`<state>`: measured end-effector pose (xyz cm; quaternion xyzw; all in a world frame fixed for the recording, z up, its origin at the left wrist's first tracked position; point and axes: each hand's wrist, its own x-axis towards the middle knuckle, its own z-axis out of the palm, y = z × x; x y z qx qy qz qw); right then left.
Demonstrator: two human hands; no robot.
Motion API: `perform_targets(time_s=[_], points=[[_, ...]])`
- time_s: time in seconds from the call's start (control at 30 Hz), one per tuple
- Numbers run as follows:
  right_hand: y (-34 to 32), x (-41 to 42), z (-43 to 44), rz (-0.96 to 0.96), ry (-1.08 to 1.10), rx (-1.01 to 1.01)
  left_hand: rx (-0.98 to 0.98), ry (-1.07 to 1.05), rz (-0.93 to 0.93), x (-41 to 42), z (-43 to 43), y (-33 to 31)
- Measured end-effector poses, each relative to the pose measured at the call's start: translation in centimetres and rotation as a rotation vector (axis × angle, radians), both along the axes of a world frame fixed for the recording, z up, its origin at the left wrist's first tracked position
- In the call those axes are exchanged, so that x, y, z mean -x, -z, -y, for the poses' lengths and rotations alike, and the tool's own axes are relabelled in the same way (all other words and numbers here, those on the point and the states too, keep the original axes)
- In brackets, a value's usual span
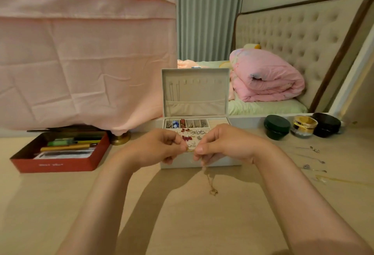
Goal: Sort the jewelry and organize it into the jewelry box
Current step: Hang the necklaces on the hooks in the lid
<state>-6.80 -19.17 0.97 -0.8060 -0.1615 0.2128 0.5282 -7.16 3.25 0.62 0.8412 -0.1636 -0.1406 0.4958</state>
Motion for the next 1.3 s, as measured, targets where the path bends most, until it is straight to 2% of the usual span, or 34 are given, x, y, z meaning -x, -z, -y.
perform_targets(time_s=[0.13,0.3,0.6,0.73,0.83,0.9,1.03,1.17,1.3], points=[[0.3,-0.2,-0.4,0.061,-0.002,-0.012,-0.127,-0.043,0.029,0.0,-1.4,-0.8],[1.0,0.1,-0.1,0.014,-0.022,-0.087,-0.128,-0.059,0.041,0.3,-1.9,-1.5],[1.3,0.4,-0.9,0.126,0.097,0.026,-0.148,-0.147,0.184,0.6,-1.9,-2.1],[0.9,0.6,-0.3,0.073,0.032,0.083,-0.173,-0.196,0.233,0.5,-2.6,-2.2],[0.5,0.8,0.5,0.011,-0.048,0.227,-0.242,-0.204,0.174,0.3,-3.5,-1.9],[0.4,1.0,0.6,-0.011,-0.07,0.242,-0.33,-0.158,0.089,0.1,-3.8,-1.3],[0.3,1.0,0.3,-0.014,-0.103,0.05,-0.495,-0.074,-0.059,-0.3,-3.5,0.3],[0.8,0.9,-0.5,0.003,-0.072,-0.079,-0.543,-0.036,-0.132,-0.3,-3.1,0.7],[0.8,1.1,-1.2,0.086,-0.055,-0.084,-0.586,-0.011,-0.089,0.4,-2.8,-0.7]])
